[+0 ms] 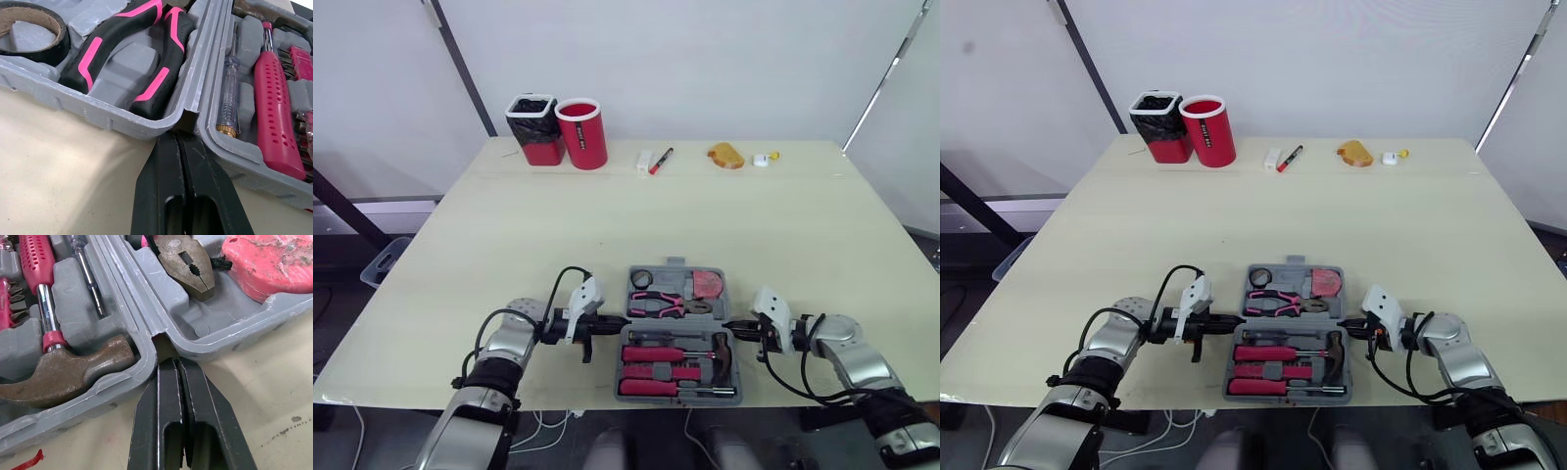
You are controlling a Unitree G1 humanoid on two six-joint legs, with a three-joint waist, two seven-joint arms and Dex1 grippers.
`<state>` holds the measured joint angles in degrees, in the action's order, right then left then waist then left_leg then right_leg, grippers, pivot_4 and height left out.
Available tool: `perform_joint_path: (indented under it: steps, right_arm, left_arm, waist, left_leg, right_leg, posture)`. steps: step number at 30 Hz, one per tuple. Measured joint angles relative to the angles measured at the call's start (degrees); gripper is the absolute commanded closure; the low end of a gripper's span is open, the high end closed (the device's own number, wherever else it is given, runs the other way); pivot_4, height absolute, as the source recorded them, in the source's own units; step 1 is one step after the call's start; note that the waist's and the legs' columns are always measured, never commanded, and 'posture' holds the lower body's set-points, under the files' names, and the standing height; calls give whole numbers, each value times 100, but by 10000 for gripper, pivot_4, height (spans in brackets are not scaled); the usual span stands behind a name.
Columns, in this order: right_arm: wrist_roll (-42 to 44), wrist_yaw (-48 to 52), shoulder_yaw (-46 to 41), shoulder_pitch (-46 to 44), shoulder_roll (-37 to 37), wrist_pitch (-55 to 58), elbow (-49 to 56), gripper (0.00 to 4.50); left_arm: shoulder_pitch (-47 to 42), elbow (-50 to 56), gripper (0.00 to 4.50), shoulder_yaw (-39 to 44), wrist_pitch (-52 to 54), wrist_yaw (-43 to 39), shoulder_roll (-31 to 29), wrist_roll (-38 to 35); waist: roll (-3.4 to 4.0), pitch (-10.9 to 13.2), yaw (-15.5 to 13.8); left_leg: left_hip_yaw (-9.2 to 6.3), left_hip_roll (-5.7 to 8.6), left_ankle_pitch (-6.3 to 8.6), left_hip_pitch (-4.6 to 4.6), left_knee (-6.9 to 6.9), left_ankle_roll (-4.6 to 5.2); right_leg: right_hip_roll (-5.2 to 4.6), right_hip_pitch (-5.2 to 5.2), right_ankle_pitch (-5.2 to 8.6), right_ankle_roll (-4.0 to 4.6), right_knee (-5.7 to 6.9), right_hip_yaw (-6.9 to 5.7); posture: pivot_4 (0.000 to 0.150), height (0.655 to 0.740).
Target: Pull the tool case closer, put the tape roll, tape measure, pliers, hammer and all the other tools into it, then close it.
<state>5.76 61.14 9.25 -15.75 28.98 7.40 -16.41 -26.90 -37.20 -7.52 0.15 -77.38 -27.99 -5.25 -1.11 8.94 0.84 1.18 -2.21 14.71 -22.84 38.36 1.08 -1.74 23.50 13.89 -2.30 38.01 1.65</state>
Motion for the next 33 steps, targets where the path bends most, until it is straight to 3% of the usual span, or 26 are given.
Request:
perform_joint_path:
  steps: [15,20,24,25,28,30,33]
  right_arm:
    - [30,-173,-11,47,-48,-110,-25,44419]
    - [405,-259,-431,242,207,365,83,44419]
    - [804,-79,-796,351,475,814,260,28543]
    - [863,-56,-819,347,478,866,277,22848]
    - [1131,22,-905,272,458,1132,275,12106]
    - [1406,76,-1044,50,465,1604,156,700]
    - [1642,107,-1063,-406,460,2305,-53,700]
  left_arm:
    - [65,106,45000,-83,-54,2,-131,-54]
    - [146,55,45000,47,-228,22,-407,-164]
    - [468,513,45000,410,-268,-167,-671,-542]
    - [527,669,45000,435,-265,-232,-677,-623]
    - [936,1560,45000,434,-163,-518,-736,-929]
    - [1220,2263,45000,341,121,-633,-772,-1144]
    - [1290,2881,45000,182,620,-631,-781,-1324]
  waist:
    - [0,0,7]
    - [0,1,11]
    - [0,2,-3]
    - [0,2,-6]
    - [1,2,-7]
    - [2,3,-7]
    - [2,3,-5]
  left_leg:
    - [0,-1,0,2,0,0]
    - [1,-2,0,2,0,0]
    - [0,-4,0,-2,0,0]
    - [1,-4,0,-2,0,0]
    - [5,-3,0,-3,0,0]
    - [5,-3,0,-2,0,0]
    - [2,-3,0,-1,1,0]
  right_leg:
    - [1,0,0,0,1,1]
    - [1,1,0,1,1,1]
    - [-2,2,0,1,0,0]
    - [-3,2,0,1,0,1]
    - [-7,2,0,1,-2,4]
    - [-7,2,0,1,-1,4]
    - [-4,2,-1,1,1,1]
  posture:
    - [1500,7400]
    - [1500,7400]
    - [1500,7400]
    - [1500,7400]
    - [1500,7400]
    - [1500,7400]
    - [1500,7400]
